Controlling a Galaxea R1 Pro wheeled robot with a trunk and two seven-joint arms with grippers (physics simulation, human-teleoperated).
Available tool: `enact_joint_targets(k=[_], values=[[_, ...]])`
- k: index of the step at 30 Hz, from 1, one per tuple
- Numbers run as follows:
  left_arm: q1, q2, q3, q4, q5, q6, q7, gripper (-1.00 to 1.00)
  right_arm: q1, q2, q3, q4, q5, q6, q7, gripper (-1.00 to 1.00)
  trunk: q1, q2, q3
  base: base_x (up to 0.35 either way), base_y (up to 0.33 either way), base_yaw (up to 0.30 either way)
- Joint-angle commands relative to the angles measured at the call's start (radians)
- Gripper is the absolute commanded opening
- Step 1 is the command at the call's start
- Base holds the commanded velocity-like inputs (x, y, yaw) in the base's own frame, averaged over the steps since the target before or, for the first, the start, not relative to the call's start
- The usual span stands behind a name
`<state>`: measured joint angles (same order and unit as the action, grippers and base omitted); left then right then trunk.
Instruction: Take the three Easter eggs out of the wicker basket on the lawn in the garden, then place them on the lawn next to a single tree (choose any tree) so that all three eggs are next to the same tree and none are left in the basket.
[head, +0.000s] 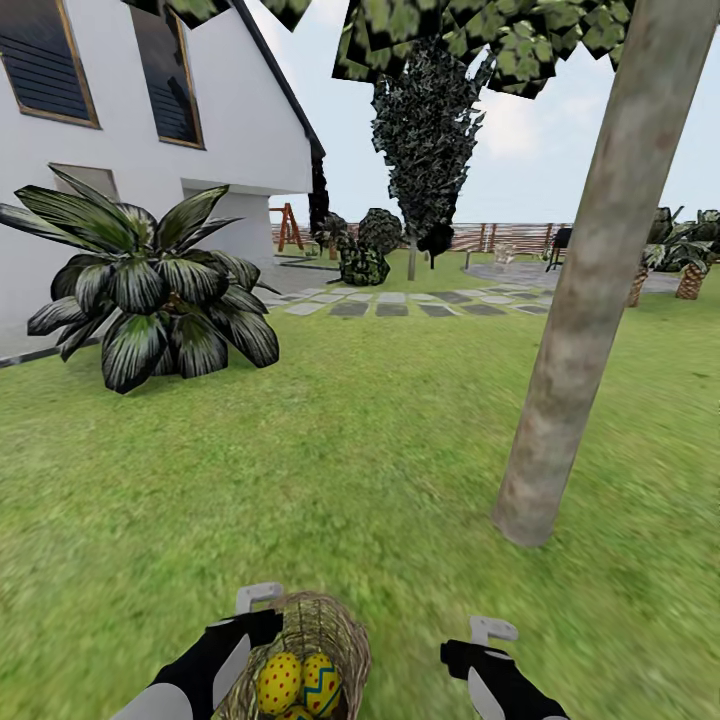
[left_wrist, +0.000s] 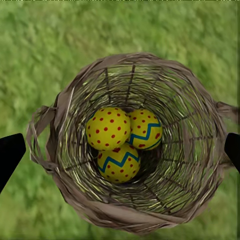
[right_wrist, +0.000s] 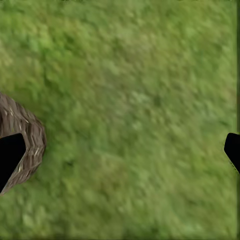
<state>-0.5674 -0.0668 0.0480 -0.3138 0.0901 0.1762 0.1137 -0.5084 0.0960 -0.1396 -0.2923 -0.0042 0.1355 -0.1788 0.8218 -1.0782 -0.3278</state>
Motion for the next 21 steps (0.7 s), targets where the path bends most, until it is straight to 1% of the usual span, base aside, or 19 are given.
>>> enact_joint_targets(k=[1,14,17,21], values=[[0.0,-0.001,0.004,-0.003,0.01,0.005,0.002,1.0,0.0,0.001,-0.003,-0.002,0.0,0.006,-0.002,1.0,0.0,-0.001,-0.001,0.001,-0.09,0.0],[0.0,-0.001,0.003,-0.002,0.01,0.005,0.0,1.0,0.0,0.001,-0.004,-0.002,0.0,0.006,-0.002,1.0,0.0,-0.001,-0.001,0.011,-0.07,0.0],[0.0,-0.001,0.003,-0.002,0.01,0.005,0.0,1.0,0.0,0.001,-0.005,-0.002,0.0,0.006,-0.002,1.0,0.0,-0.001,-0.001,0.108,-0.091,0.0],[0.0,-0.001,0.003,-0.001,0.009,0.004,0.001,1.0,0.001,0.001,-0.005,-0.002,0.0,0.006,-0.002,1.0,0.0,-0.001,-0.001,0.219,-0.059,0.0]])
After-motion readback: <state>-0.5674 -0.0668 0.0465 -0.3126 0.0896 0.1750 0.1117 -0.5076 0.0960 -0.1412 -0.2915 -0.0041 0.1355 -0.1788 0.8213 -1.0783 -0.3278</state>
